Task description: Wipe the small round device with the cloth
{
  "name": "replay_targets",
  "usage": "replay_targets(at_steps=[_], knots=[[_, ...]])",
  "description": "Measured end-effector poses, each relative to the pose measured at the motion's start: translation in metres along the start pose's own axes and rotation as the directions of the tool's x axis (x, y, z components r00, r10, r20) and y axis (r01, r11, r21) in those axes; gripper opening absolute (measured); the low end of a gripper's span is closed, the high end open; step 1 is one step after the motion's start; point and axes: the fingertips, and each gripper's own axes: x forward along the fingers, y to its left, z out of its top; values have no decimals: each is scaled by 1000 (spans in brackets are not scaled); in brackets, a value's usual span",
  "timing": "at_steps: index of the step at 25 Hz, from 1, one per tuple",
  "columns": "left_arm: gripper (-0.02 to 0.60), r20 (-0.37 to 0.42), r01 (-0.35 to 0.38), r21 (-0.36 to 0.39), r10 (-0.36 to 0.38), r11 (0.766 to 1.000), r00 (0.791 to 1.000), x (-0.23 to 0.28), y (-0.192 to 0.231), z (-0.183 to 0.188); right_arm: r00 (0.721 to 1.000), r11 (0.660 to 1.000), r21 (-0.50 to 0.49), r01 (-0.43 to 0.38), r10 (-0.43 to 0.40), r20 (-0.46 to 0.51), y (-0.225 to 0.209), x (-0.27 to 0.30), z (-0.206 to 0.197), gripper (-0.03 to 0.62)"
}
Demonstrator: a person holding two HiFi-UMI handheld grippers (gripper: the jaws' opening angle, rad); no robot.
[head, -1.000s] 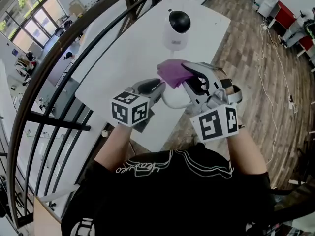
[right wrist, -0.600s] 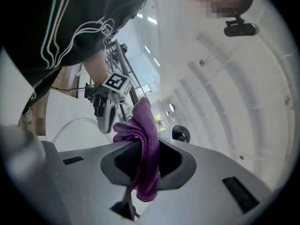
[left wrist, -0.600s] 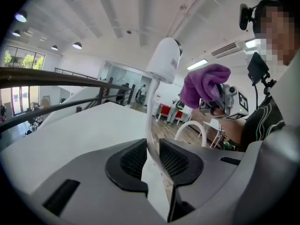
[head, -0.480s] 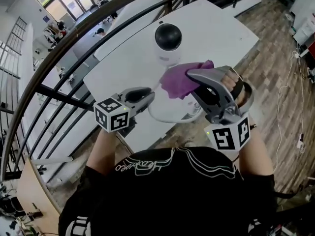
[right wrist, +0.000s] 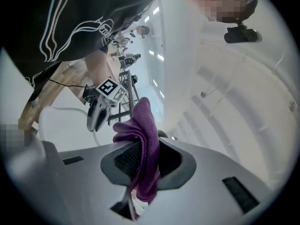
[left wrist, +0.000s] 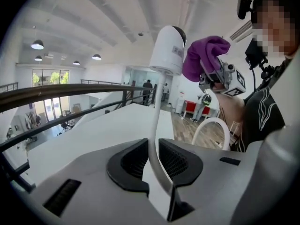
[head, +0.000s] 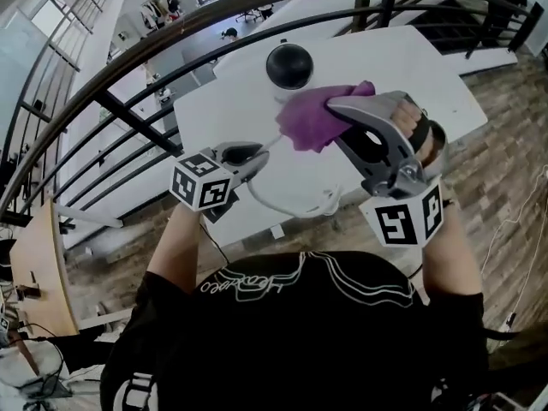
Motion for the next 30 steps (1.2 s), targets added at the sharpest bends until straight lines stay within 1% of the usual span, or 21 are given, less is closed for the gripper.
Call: replay_targets(at_steps=[4, 7, 14, 17, 20, 26, 30], knots=[[69, 7, -71, -5, 71, 997, 997, 11, 3, -3, 996, 999, -47, -17, 21, 81, 5, 5, -3, 67], [66, 17, -99, -12, 100, 995, 995, 13, 6, -3, 992, 997, -74, -27, 36, 124, 10, 11, -7, 67], [67, 36, -144, -39, 145, 989, 989, 5, 10, -2, 984, 998, -39, -59, 64, 169, 24, 26, -14, 67], [67, 44, -146, -49, 148, 988, 988, 6, 11, -2, 982, 998, -9, -65, 65, 176, 29, 27, -20, 66], [67, 44, -142, -41, 144, 989, 989, 7, 13, -2, 983, 997, 19, -75, 70, 169, 37, 28, -24, 67], [67, 50, -130, -35, 132, 991, 990, 8, 11, 0, 986, 990, 72, -119, 109, 128, 55, 26, -27, 66], [67, 53, -119, -39, 121, 992, 991, 7, 12, 0, 989, 984, 117, -137, 129, 78, 67, 25, -30, 66]])
